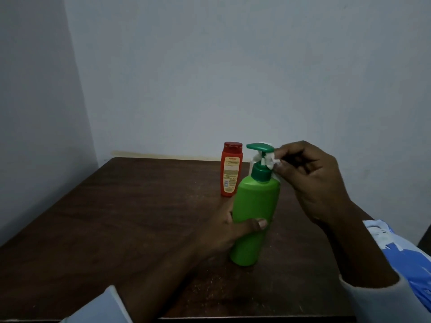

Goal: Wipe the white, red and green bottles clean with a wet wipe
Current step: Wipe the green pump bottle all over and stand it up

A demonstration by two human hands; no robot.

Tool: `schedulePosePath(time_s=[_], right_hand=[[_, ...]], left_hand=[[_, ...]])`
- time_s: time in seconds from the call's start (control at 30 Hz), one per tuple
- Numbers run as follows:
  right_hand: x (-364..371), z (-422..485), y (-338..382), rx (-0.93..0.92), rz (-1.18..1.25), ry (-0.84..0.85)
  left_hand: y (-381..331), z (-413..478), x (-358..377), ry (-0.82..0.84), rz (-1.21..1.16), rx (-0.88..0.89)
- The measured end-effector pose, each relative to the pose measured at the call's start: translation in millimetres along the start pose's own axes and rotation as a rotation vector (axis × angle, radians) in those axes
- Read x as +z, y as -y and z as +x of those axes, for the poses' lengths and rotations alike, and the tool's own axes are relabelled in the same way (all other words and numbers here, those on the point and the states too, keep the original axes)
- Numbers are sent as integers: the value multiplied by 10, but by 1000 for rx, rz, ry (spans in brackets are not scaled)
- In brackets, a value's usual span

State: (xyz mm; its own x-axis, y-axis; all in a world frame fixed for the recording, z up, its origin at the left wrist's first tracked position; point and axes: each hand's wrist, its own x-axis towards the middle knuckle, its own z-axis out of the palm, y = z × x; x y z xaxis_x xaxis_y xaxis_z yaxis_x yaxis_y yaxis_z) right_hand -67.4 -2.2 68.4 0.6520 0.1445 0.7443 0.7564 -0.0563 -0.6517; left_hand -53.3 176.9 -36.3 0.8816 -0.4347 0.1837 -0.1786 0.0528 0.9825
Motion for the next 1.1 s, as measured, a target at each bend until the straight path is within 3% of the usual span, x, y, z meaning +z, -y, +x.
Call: schedulePosePath(time_s=[0.2,0.33,0.5,0.57,0.77,0.9,1.0,1.1], right_hand=[[-99,-242,163,-79,-267,-4],[-38,-421,64,-98,-327,-133],[70,-402,35,-220,-506,-241],[107,-325,37,-316,-661,-235],[373,-236,-265,-458,-1009,122],[554,-811,-270,-554,-980,515],[507,-945,-260,-429,-786,801],[300,-718,-237,-353,-669,571]], left_hand=[[-24,33,-46,-40,34,-18],[-48,-26,-11,-23,51,-22],[-36,-34,105,-246,-136,59],[-46,-35,127,-256,-268,47],[-109,-6,128,-179,-585,-11],[-194,56,-63,-199,-653,-16],[-141,105,-203,-213,-607,-44],[-108,137,-233,-182,-649,-42]])
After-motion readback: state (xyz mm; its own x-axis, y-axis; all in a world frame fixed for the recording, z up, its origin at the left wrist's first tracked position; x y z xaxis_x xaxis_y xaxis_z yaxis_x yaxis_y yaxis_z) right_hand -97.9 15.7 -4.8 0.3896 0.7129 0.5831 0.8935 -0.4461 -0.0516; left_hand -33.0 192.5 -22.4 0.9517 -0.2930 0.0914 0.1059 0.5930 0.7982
